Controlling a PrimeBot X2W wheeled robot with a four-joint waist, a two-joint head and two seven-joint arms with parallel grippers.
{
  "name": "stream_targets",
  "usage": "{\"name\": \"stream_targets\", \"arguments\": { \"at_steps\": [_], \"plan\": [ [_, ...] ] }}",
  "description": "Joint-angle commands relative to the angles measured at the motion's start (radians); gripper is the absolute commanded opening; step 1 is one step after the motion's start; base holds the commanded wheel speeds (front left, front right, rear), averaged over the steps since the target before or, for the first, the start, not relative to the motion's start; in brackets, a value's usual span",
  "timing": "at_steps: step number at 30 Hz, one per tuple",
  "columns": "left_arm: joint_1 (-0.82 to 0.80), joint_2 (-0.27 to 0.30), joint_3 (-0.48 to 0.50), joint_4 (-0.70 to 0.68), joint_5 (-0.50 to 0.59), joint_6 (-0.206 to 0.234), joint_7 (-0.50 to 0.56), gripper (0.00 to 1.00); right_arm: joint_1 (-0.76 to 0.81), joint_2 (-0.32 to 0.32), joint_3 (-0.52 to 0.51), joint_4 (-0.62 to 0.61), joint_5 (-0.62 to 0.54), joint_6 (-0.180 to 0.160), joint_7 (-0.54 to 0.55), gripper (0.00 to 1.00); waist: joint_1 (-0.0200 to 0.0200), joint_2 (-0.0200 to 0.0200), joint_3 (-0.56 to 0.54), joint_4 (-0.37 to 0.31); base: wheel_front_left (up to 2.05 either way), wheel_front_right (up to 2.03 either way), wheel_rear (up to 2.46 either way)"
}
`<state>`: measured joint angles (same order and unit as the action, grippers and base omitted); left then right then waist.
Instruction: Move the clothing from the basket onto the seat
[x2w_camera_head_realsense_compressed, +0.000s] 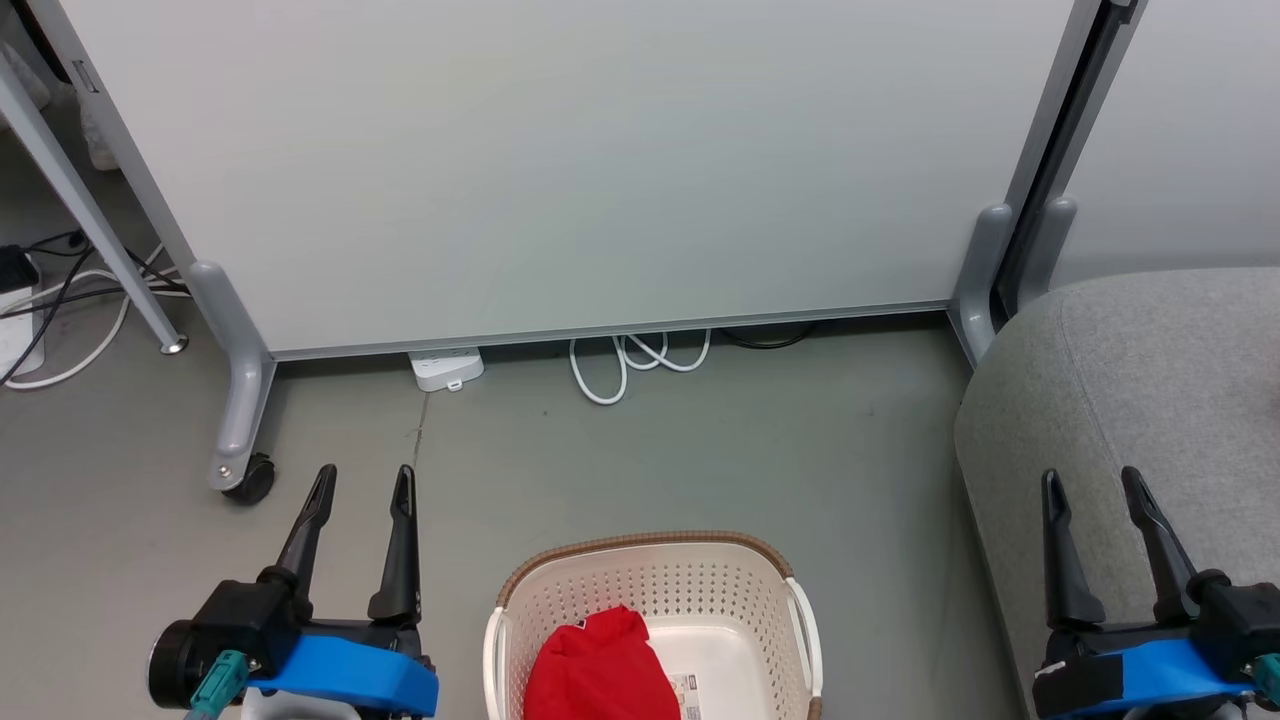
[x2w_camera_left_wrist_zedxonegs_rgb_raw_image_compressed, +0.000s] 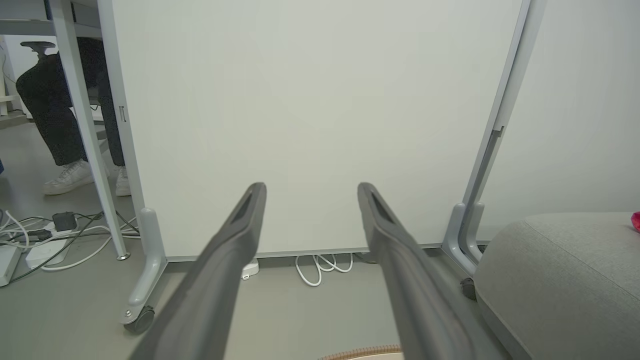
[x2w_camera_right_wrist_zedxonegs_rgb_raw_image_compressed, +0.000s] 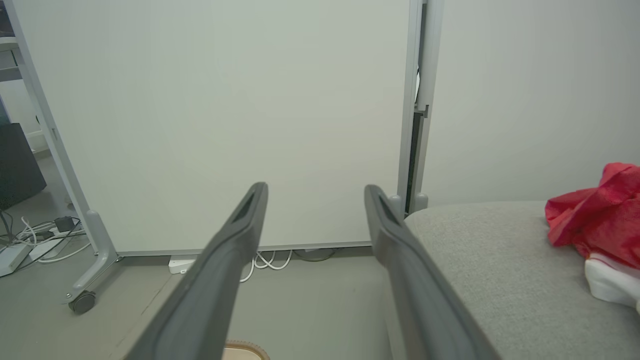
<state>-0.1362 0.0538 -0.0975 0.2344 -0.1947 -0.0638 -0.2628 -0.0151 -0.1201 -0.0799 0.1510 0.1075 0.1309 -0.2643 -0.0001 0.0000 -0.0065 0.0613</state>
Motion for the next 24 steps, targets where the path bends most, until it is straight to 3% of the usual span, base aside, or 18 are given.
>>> {"name": "stream_targets", "arguments": {
  "at_steps": [1, 24],
  "plan": [
    [0.014, 0.002, 0.009, 0.003, 0.005, -0.004, -0.003, 1.00, 0.017, 0.005, -0.005, -0.003, 0.001, 0.000, 0.000, 1.00, 0.0001, 0.0000, -0.001, 0.000, 0.00, 0.00, 0.00],
    [-0.021, -0.002, -0.017, 0.012, 0.009, -0.013, -0.003, 1.00, 0.010, 0.019, 0.007, -0.006, 0.007, 0.000, 0.000, 1.00, 0.0001, 0.0000, 0.021, -0.002, 0.00, 0.00, 0.00]
  ]
}}
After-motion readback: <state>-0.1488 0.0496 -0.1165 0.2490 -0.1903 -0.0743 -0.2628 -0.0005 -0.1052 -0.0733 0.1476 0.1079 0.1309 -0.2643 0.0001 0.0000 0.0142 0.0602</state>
